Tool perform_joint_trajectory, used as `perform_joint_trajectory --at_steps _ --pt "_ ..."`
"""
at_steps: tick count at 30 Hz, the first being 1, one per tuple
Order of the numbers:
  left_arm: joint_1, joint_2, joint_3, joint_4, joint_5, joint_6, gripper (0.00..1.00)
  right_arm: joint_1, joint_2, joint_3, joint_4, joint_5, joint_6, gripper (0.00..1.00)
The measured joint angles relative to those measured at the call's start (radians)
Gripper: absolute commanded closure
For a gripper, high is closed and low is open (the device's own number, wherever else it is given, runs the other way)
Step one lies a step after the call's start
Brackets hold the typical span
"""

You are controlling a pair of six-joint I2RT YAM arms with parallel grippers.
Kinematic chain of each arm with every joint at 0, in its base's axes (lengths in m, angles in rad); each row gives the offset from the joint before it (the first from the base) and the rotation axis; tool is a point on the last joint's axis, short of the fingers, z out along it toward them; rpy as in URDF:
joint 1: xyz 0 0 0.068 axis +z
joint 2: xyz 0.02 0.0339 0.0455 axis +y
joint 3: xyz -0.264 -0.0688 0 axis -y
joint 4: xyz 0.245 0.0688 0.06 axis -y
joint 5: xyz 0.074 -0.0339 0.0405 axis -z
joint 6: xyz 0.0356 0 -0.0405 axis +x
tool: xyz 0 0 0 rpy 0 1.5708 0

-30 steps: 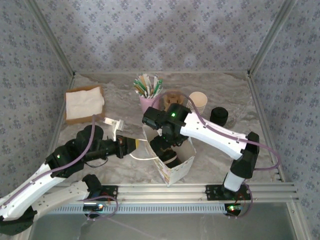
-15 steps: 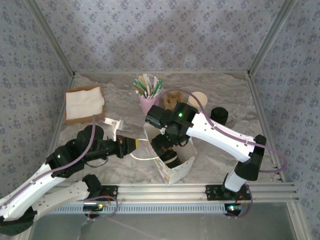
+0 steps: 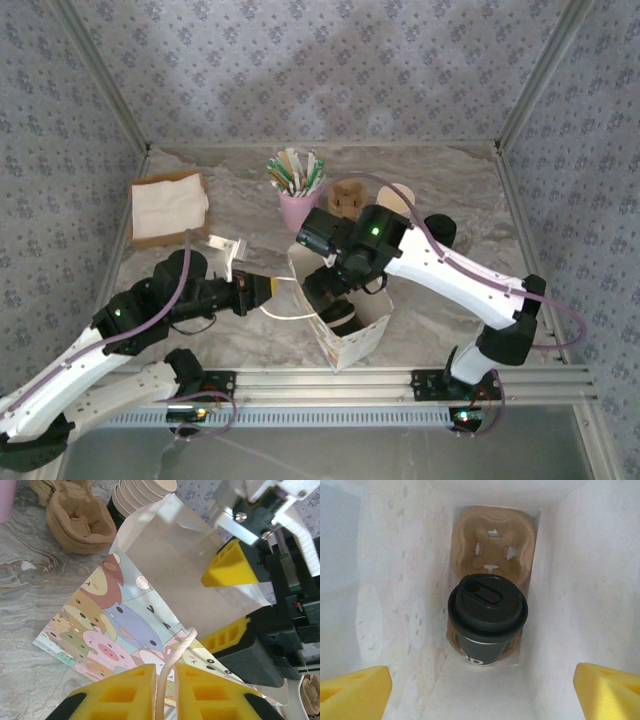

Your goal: Pack the takeout coffee

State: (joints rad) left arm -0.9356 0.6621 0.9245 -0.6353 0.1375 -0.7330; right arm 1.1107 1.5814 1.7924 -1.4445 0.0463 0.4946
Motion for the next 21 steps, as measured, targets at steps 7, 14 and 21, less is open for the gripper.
perform_joint_trajectory --at_steps 7,14,21 --pt "0.0 0.0 -0.011 0.002 0.0 0.0 0.82 0.005 -0.046 0.0 0.002 -0.001 0.008 0.05" --pt "0.0 0.0 -0.011 0.002 0.0 0.0 0.81 0.008 -0.089 0.002 0.022 -0.005 0.012 0.04" --pt "0.0 0.0 -0.011 0.002 0.0 0.0 0.78 0.01 -0.153 0.002 0.051 -0.016 0.014 0.05"
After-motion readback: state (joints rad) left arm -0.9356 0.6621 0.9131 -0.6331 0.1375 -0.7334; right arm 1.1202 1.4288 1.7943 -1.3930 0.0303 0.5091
